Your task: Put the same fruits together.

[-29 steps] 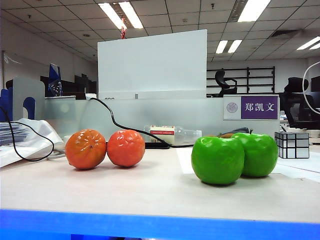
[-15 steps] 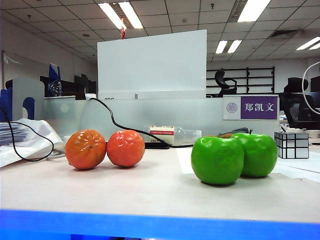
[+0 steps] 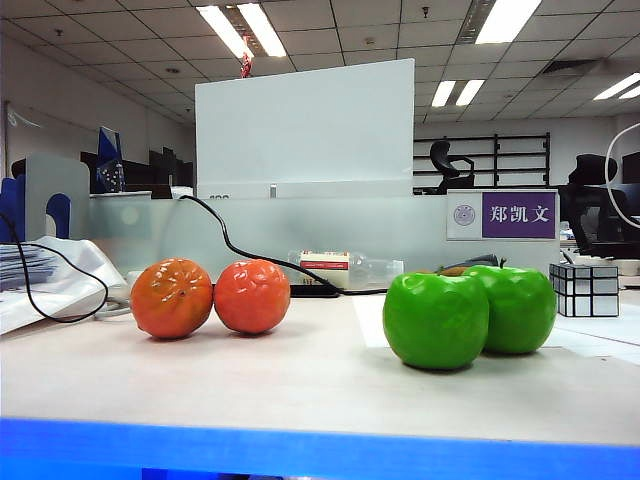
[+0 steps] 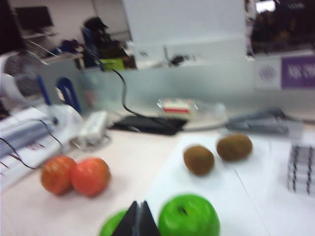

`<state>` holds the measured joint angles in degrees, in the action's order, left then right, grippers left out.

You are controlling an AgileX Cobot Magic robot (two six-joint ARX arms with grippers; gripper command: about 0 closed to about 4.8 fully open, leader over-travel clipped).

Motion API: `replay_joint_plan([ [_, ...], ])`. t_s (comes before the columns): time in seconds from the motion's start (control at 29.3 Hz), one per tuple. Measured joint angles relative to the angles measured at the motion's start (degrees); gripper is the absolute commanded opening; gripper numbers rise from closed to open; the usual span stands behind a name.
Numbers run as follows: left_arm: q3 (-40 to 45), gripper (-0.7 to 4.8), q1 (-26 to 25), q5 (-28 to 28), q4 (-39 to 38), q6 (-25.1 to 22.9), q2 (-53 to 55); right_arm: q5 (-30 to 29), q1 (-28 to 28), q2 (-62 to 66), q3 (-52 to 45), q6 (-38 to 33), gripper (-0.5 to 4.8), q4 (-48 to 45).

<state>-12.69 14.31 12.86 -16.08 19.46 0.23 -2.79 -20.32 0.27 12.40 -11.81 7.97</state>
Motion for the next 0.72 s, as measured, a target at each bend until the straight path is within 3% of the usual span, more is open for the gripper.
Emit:
replay_joint_plan([
  [0.14, 3.4, -0.06, 0.0, -0.3, 3.3, -0.5, 0.0, 1.4, 0.0, 0.0, -2.5, -0.5, -0.01, -0.8],
  [0.38, 10.6, -0.06, 0.0, -2.0, 11.1, -0.6, 0.0, 8.1, 0.0, 0.0, -8.1, -2.9, 0.02, -10.2],
  [0.48, 12.2, -0.06, 0.0, -2.8, 12.4, -1.9, 0.0, 9.6, 0.0, 0.0, -10.4, -2.7, 0.7, -11.6],
  [0.58, 12.2, -0.06, 0.0, -3.6, 13.6, -5.5, 0.0, 9.7, 0.0, 0.1, -11.8, -2.5, 2.0, -10.4],
  [0.72, 12.2, -0.05, 0.0, -3.7, 14.1, -7.8, 0.0, 10.3, 0.0, 0.0, -11.9, -2.6, 2.11, -10.5],
])
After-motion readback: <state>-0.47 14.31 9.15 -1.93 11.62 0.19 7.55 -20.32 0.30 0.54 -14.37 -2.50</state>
